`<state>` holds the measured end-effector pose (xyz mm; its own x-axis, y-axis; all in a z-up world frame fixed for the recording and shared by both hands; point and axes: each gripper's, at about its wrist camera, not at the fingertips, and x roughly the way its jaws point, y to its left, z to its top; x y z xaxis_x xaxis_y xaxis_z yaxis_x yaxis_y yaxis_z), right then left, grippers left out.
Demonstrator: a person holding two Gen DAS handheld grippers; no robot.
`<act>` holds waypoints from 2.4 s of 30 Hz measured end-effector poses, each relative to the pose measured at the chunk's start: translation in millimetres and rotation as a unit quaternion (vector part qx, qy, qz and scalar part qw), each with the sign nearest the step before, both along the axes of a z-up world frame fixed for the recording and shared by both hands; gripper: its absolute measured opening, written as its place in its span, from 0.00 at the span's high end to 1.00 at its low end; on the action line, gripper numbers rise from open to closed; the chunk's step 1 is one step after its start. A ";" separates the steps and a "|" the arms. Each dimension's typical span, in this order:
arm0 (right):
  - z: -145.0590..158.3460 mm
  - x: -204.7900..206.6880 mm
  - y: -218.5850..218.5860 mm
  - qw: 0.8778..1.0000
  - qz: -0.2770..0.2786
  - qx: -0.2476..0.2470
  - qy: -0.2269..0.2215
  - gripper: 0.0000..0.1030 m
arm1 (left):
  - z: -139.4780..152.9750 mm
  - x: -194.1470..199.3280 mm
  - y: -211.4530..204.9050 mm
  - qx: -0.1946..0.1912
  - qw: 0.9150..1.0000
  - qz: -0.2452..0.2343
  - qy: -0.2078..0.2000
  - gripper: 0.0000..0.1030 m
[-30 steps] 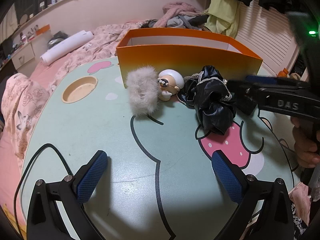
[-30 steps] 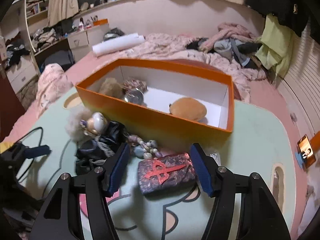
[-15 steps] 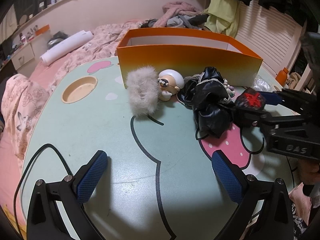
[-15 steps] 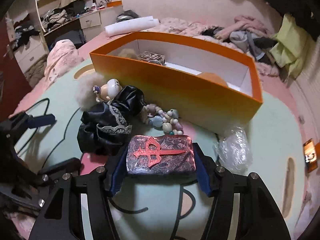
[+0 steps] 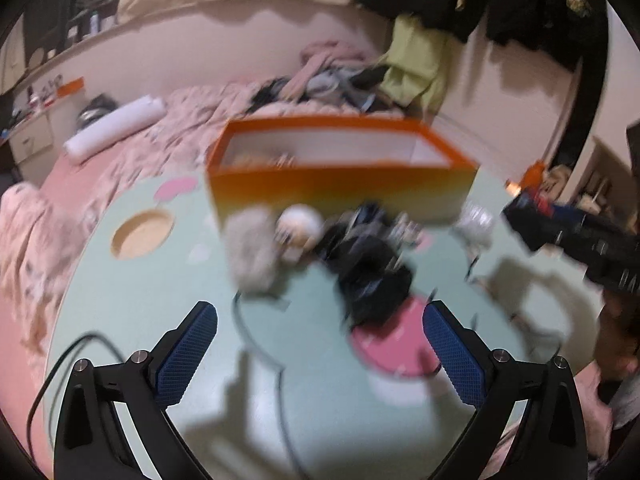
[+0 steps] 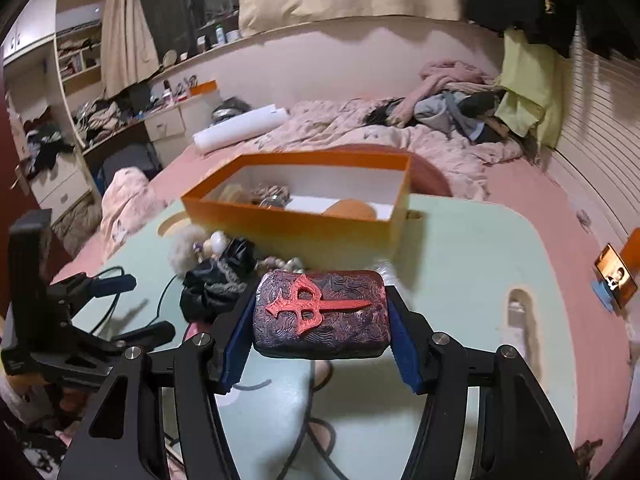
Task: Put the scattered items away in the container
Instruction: 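Grasp the red-black patterned block with the right gripper while the left grasps the black fabric bag, then lower the block into the box with the right gripper while the left drops the black bag in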
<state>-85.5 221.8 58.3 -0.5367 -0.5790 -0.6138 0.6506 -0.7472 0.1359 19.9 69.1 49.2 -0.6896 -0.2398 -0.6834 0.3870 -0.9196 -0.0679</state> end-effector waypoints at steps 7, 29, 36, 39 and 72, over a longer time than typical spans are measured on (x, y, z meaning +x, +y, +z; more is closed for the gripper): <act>2.7 -1.7 3.2 1.000 -0.002 -0.004 -0.001 0.41 | -15.9 -42.4 -9.1 0.054 0.998 -0.005 -0.034 0.49; 24.5 -38.3 -16.3 0.999 -0.029 -0.026 -0.003 0.41 | 78.9 -24.3 -41.1 0.041 0.995 -0.030 0.090 0.76; 23.1 -77.5 -49.5 0.998 -0.048 -0.010 -0.026 0.41 | 77.0 -80.9 -78.1 0.027 0.998 -0.009 0.064 0.76; 16.2 -96.2 -66.4 0.998 -0.060 0.011 -0.026 0.41 | 66.7 -97.9 -87.6 0.017 0.999 0.005 0.051 0.76; -25.2 -8.5 -39.0 0.995 -0.050 0.051 -0.067 0.33 | -30.3 -5.0 -17.0 0.025 0.997 0.041 -0.064 0.22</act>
